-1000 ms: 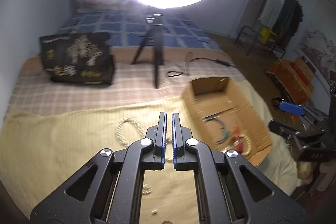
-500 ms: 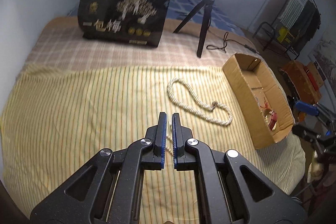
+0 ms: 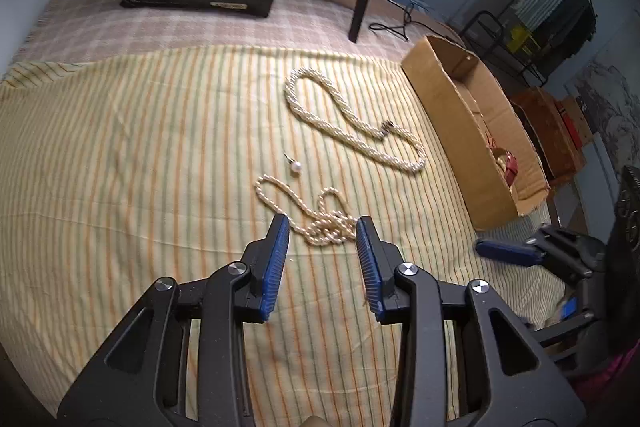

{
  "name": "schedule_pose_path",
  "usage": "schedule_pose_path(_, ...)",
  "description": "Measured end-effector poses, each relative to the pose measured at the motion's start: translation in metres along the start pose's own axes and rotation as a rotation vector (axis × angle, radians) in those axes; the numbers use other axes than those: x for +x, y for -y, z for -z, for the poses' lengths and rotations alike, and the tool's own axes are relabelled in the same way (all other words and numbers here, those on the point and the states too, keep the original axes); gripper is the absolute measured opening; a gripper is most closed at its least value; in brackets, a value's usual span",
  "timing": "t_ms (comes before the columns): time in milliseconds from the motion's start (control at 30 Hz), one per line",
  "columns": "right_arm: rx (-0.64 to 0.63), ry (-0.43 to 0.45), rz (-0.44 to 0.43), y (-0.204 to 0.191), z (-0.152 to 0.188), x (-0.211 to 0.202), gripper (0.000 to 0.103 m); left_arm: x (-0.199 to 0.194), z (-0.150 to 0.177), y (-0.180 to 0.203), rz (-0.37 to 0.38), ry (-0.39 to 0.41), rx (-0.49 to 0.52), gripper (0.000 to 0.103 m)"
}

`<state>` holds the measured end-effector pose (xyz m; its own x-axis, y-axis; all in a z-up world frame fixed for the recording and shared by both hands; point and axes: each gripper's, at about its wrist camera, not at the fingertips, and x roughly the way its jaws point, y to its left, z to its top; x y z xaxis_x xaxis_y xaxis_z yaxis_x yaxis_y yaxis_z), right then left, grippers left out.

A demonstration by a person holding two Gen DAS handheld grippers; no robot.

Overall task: Organize jewelry
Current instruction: 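Withdraw both tools from the box toward the pearl strands, then lower the open left tool over the short pearl strand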

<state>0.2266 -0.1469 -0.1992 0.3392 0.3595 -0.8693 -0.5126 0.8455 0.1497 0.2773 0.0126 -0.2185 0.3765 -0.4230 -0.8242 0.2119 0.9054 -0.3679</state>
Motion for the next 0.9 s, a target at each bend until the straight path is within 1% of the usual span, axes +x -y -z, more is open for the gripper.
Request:
schedule_pose_path(133, -0.001, -0.023, -0.017, -0.006, 0.003, 0.016, 0.049, 0.010, 0.003, 0.005, 0.011, -0.029, 0.021, 0.035)
schedule_pose_path(367, 0.008, -0.038, -0.036, -0.006, 0.011, 0.023, 0.049, 0.032, 0.006, 0.011, -0.008, -0.072, 0.053, 0.035)
schedule_pose_path(467, 0.004, -0.036, -0.035, -0.007, 0.012, 0.023, 0.050, 0.043, 0.007, 0.013, -0.032, -0.093, 0.059, 0.035)
schedule_pose_path(633, 0.007, -0.035, -0.032, -0.005, 0.013, 0.028, 0.050, 0.055, 0.006, 0.018, -0.094, -0.101, 0.082, 0.035)
schedule_pose_path(833, -0.004, -0.040, -0.031, -0.007, 0.009, 0.036, 0.050, 0.063, 0.002, 0.020, -0.162, -0.080, 0.094, 0.035)
schedule_pose_path(867, -0.006, -0.040, -0.031, -0.008, 0.009, 0.036, 0.050, 0.064, 0.001, 0.019, -0.169, -0.075, 0.093, 0.034)
schedule_pose_path(900, -0.008, -0.040, -0.031, -0.009, 0.009, 0.037, 0.050, 0.065, -0.001, 0.017, -0.172, -0.069, 0.087, 0.026)
